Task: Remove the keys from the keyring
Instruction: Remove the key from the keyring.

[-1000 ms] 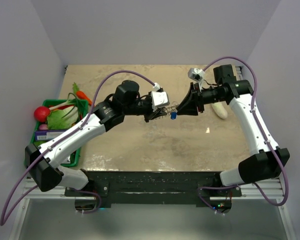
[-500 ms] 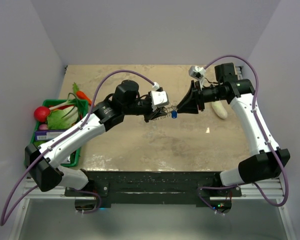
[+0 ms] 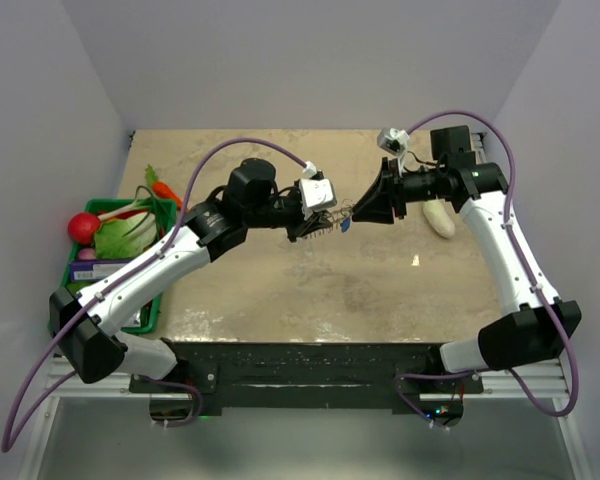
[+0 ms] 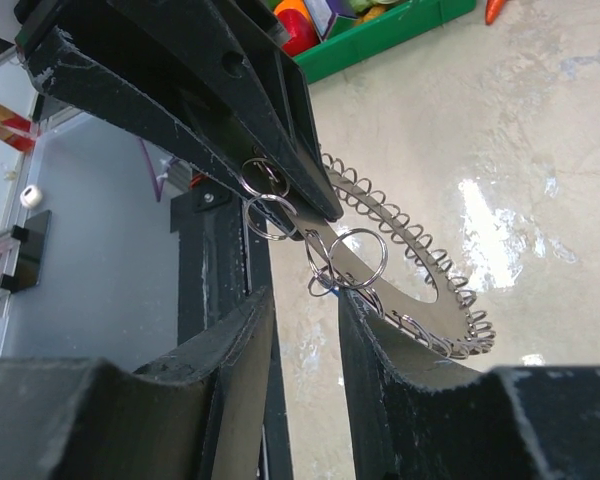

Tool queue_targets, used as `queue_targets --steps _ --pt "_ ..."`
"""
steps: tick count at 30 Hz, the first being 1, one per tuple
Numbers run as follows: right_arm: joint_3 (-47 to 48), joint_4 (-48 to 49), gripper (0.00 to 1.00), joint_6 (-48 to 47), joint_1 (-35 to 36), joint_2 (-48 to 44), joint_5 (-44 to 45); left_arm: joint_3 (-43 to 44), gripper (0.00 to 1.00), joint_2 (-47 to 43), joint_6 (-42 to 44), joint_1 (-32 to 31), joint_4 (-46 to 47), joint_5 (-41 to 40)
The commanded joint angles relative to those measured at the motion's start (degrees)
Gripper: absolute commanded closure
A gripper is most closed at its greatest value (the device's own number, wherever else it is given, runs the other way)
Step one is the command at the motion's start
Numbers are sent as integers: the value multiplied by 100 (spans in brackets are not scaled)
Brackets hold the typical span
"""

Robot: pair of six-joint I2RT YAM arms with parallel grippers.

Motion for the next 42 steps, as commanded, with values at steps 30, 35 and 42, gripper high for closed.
queue_targets --steps 30,35,42 --pt "148 399 61 50 86 -465 -69 87 100 -34 -123 -44 341 399" --pt "87 452 60 129 86 -553 -130 69 100 -34 -132 -44 367 372" --pt "34 -311 60 -528 77 -387 -174 122 100 -60 -159 -27 359 320"
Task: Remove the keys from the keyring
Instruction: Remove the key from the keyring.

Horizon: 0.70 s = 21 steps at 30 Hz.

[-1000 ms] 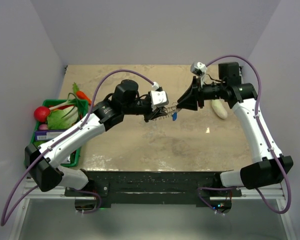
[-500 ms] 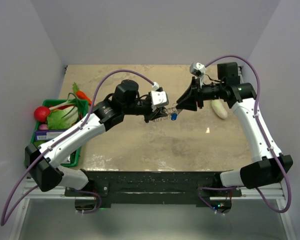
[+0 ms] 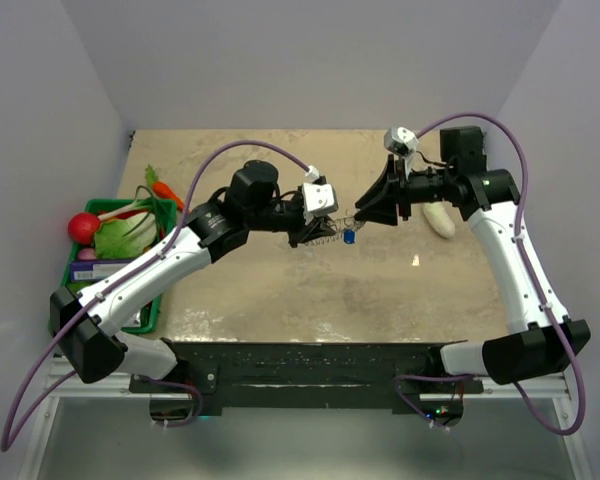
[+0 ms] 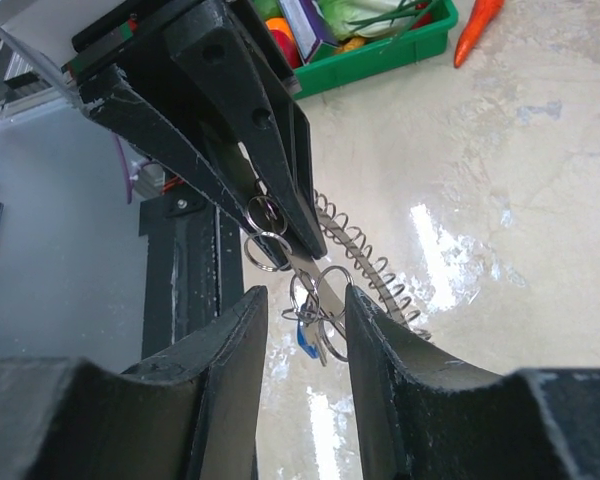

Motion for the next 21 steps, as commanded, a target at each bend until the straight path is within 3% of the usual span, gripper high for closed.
queue_targets --steps 1,3,7,13,16,21 --pt "51 -945 60 -601 38 79 -270 131 100 -67 -67 10 411 -13" --pt "122 -1360 61 -1243 29 71 -262 131 100 -76 -49 10 411 -65" --pt "61 -1512 60 -1508 29 -184 80 122 100 -94 -41 28 411 -136" --pt "-431 -905 57 -1174 169 -615 546 192 100 -76 -76 46 394 -127" --pt "-572 -757 57 -1166 441 -606 827 219 100 -67 -93 45 394 -127" --pt "-1108 254 56 -394 1021 -773 1407 280 100 -41 -137 63 385 -92"
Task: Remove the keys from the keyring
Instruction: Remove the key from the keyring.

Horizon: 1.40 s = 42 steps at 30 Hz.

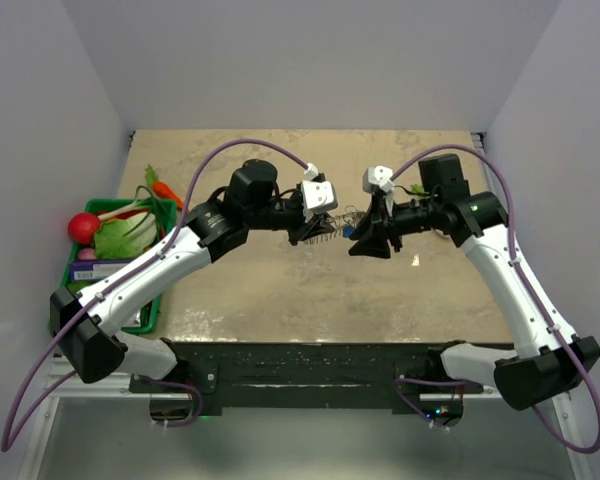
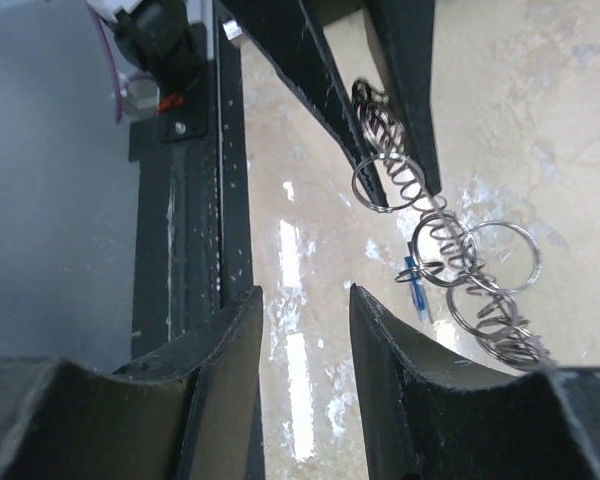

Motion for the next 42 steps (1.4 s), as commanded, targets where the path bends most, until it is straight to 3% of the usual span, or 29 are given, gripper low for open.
queue_targets --steps 1,12,24,42 --pt "-422 1102 56 639 349 -120 671 278 100 -41 -107 54 352 44" --pt "-546 1025 57 455 349 -304 1339 269 100 -120 -80 90 317 70" --pt "-564 1245 54 438 358 -147 1420 261 100 -155 -89 90 308 123" --pt "-826 2632 50 1307 349 -31 1252 199 100 -137 -115 90 334 228"
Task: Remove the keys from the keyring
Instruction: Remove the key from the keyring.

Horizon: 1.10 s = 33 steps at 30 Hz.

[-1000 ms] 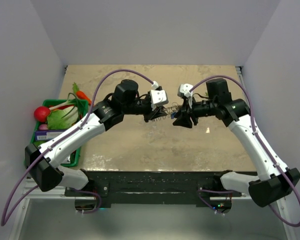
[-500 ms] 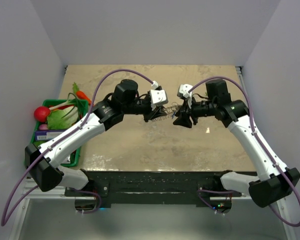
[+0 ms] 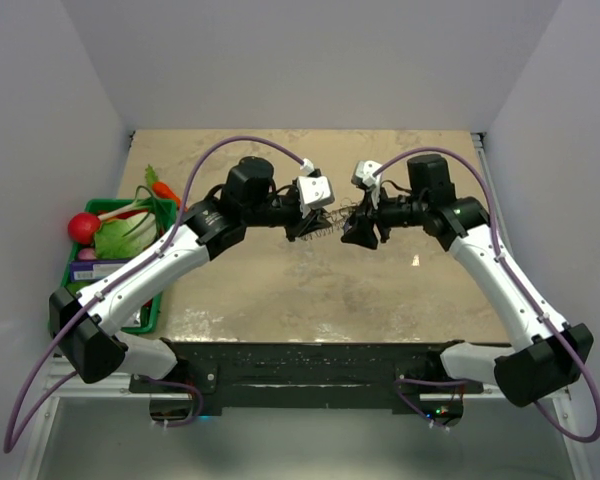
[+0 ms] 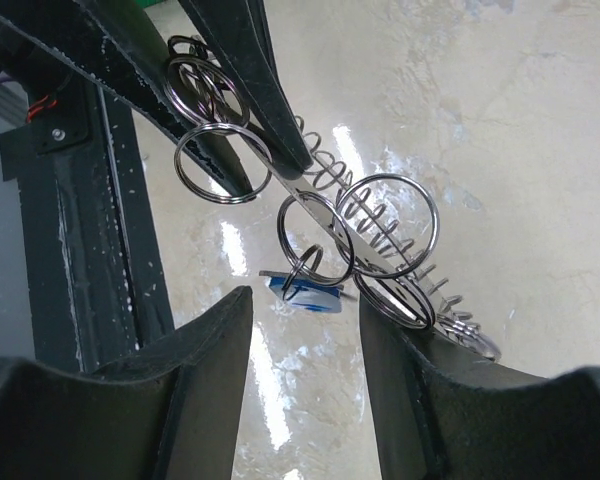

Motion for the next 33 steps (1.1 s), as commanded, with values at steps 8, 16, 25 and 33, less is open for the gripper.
queue_targets --steps 8,16,25,33 --pt "-510 1595 57 965 14 -594 -43 225 100 -85 -103 -24 330 287" --pt "-528 1403 100 756 6 -585 -158 243 100 -85 -111 -15 330 279" --pt "763 -881 100 -589 6 -199 543 199 100 -102 -41 -15 304 244" --pt "2002 -1788 100 -1003 58 135 1529 181 100 -50 -76 -15 295 349"
